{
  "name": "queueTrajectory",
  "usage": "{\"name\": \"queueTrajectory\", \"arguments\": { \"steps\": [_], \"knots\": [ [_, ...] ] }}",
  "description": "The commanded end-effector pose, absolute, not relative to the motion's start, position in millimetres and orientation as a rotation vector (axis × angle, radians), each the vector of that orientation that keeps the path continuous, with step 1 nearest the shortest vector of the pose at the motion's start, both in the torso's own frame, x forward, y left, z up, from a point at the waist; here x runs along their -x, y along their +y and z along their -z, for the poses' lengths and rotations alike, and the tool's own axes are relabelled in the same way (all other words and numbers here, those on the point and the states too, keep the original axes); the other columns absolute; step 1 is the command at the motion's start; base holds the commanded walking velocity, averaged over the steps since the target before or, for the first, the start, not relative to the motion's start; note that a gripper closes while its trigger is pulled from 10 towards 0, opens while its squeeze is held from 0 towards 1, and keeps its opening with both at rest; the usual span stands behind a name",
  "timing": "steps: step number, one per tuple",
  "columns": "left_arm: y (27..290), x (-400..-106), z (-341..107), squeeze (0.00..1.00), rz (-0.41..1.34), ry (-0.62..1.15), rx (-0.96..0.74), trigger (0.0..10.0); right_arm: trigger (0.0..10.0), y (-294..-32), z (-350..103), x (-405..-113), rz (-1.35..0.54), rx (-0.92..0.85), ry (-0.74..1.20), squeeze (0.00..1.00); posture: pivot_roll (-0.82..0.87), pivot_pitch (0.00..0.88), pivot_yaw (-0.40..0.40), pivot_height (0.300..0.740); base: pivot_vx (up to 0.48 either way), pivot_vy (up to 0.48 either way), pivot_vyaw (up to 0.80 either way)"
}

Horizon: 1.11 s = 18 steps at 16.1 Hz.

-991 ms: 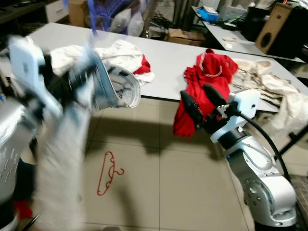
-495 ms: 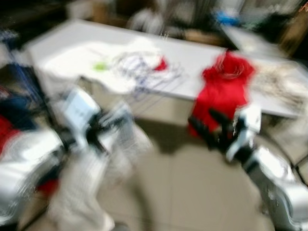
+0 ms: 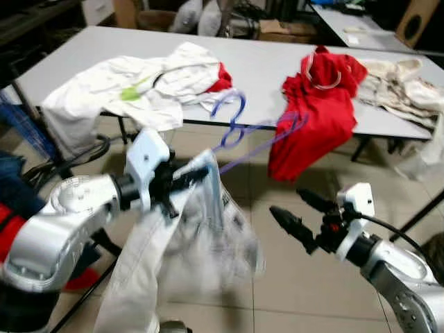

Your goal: Hang hanger

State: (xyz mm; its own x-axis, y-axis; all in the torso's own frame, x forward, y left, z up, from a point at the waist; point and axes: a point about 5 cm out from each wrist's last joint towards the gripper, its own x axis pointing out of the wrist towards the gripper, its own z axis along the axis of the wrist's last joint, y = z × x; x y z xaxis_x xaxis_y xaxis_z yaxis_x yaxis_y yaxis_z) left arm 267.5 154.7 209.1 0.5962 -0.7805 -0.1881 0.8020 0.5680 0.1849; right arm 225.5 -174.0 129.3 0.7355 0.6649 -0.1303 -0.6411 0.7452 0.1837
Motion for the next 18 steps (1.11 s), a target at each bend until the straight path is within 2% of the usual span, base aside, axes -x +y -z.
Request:
{"name": "queueTrajectory", "arguments": {
  "steps": [1,3,4,7,12,18],
  "knots": [
    [156,-271,-227,0.0,0.973,0.005,-0.252,0.0,10.0,-180,-131,-223,-0.779,-0.129,0.2,1.0,0.08,0.048,0.001,0.74,0.0,0.0,0.0],
    [155,-269,-242,0.0,1.046,-0.049,-0.195,0.0,10.0,-191,-127,-228,-0.767,-0.092,0.233,1.0,0.07,0.044,0.001,0.74,0.0,0.0,0.0],
    [153,-264,-254,0.0,1.139,-0.077,-0.163,0.0,10.0,-202,-125,-239,-0.727,-0.085,0.238,1.0,0.08,0.034,-0.01,0.74,0.0,0.0,0.0],
    [157,-268,-262,0.0,1.174,-0.092,-0.223,0.0,10.0,-214,-125,-251,-0.723,-0.108,0.254,1.0,0.08,0.017,-0.034,0.74,0.0,0.0,0.0],
    [155,-271,-280,0.0,1.291,-0.119,-0.283,0.0,10.0,-232,-138,-266,-0.713,-0.258,0.202,1.0,0.08,0.012,-0.042,0.74,0.0,0.0,0.0],
    [141,-256,-287,0.0,1.515,-0.097,-0.272,0.0,10.0,-219,-127,-287,-0.764,-0.277,0.262,1.0,0.09,0.027,-0.046,0.74,0.0,0.0,0.0]
  ]
}}
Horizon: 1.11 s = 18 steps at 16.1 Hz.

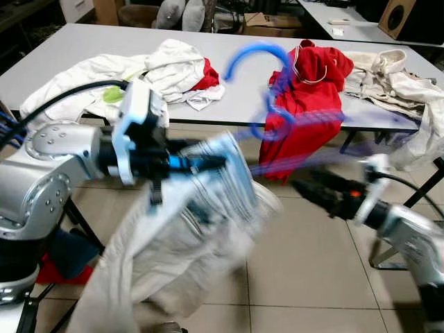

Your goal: Hang hanger

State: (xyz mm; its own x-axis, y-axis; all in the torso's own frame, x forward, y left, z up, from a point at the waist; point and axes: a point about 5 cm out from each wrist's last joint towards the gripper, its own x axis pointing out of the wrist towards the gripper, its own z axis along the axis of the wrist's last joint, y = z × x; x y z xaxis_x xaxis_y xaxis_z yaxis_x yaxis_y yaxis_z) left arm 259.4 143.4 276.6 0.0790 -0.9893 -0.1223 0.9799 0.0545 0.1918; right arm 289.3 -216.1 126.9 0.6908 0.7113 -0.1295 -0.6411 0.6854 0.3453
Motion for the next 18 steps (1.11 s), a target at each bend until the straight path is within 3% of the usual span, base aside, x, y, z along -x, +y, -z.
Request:
{"name": "queueTrajectory", "arguments": {
  "steps": [1,7,13,16,18],
  "knots": [
    [139,-252,-288,0.0,1.548,-0.087,-0.283,0.0,10.0,-216,-121,-291,-0.782,-0.276,0.297,1.0,0.1,0.032,-0.051,0.74,0.0,0.0,0.0],
    [135,-247,-307,0.0,1.553,-0.145,-0.305,0.0,10.0,-226,-84,-282,-0.859,-0.196,0.549,1.0,0.12,0.045,-0.078,0.74,0.0,0.0,0.0],
    [138,-253,-303,0.0,1.5,-0.13,-0.308,0.0,10.0,-235,-116,-266,-0.952,-0.417,0.319,1.0,0.11,0.043,-0.071,0.74,0.0,0.0,0.0],
    [137,-253,-303,0.0,1.523,-0.135,-0.297,0.0,10.0,-227,-102,-253,-1.007,-0.395,0.404,1.0,0.11,0.041,-0.065,0.74,0.0,0.0,0.0],
    [136,-254,-305,0.0,1.524,-0.141,-0.3,0.0,10.0,-225,-78,-255,-0.919,-0.34,0.517,1.0,0.11,0.042,-0.061,0.74,0.0,0.0,0.0]
  ]
}}
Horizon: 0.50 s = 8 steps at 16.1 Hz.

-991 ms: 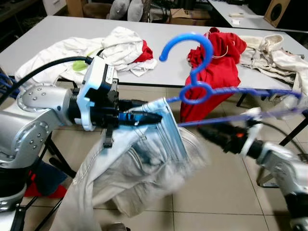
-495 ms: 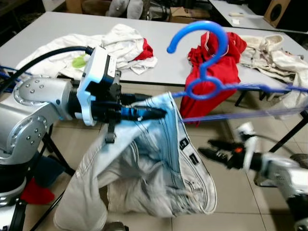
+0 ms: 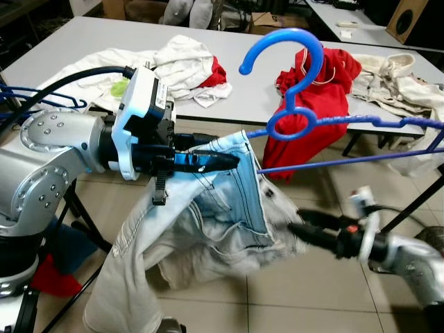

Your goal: Hang hanger

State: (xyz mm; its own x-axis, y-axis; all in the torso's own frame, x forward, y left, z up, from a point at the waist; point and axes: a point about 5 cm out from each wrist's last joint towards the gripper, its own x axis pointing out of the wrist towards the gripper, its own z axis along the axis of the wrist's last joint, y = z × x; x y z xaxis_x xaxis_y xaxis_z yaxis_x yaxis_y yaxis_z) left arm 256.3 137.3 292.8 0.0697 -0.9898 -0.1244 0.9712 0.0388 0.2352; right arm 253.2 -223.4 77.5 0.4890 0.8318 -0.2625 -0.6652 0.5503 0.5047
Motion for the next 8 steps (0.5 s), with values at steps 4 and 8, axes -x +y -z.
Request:
{"name": "queueTrajectory", "arguments": {
  "steps": [4,8],
  "knots": [
    [136,-254,-306,0.0,1.53,-0.141,-0.294,0.0,10.0,-234,-42,-258,-0.698,-0.232,0.703,0.0,0.11,0.045,-0.063,0.74,0.0,0.0,0.0],
    [134,-249,-305,0.0,1.567,-0.126,-0.293,0.0,10.0,-233,-51,-271,-0.676,-0.393,0.55,0.0,0.12,0.048,-0.065,0.74,0.0,0.0,0.0]
  ]
}}
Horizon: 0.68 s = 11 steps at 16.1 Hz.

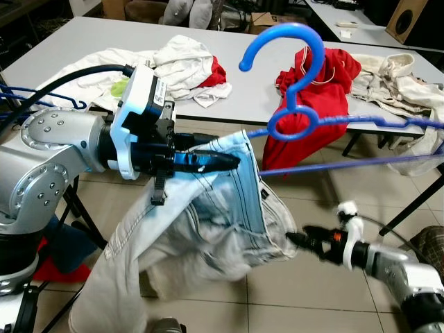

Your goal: Hang hanger

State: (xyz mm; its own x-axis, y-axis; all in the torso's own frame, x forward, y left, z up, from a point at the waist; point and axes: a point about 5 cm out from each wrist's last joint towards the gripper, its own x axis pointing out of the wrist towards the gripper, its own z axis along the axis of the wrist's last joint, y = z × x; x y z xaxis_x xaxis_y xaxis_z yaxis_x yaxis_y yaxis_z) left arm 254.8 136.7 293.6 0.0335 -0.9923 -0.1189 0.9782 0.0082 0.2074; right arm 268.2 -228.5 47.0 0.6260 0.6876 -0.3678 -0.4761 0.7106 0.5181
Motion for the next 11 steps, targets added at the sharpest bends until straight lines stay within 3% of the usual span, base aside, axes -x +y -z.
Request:
{"name": "queueTrajectory", "arguments": {
  "steps": [1,6,7,8,11],
  "knots": [
    [134,-247,-306,0.0,1.577,-0.127,-0.291,0.0,10.0,-233,-56,-273,-0.689,-0.428,0.519,0.0,0.12,0.051,-0.062,0.74,0.0,0.0,0.0],
    [133,-241,-321,0.0,1.625,-0.173,-0.274,0.0,10.0,-229,-22,-267,-0.609,-0.388,0.711,0.0,0.13,0.055,-0.058,0.74,0.0,0.0,0.0],
    [133,-241,-322,0.0,1.625,-0.174,-0.275,0.0,6.4,-230,-20,-267,-0.59,-0.39,0.718,0.0,0.13,0.055,-0.061,0.74,0.0,0.0,0.0],
    [134,-241,-323,0.0,1.624,-0.174,-0.28,0.0,0.0,-231,-20,-268,-0.574,-0.425,0.705,0.0,0.13,0.053,-0.063,0.74,0.0,0.0,0.0],
    [135,-240,-324,0.0,1.621,-0.168,-0.28,0.0,0.0,-234,-21,-269,-0.576,-0.443,0.687,0.0,0.13,0.049,-0.067,0.74,0.0,0.0,0.0]
  ]
}}
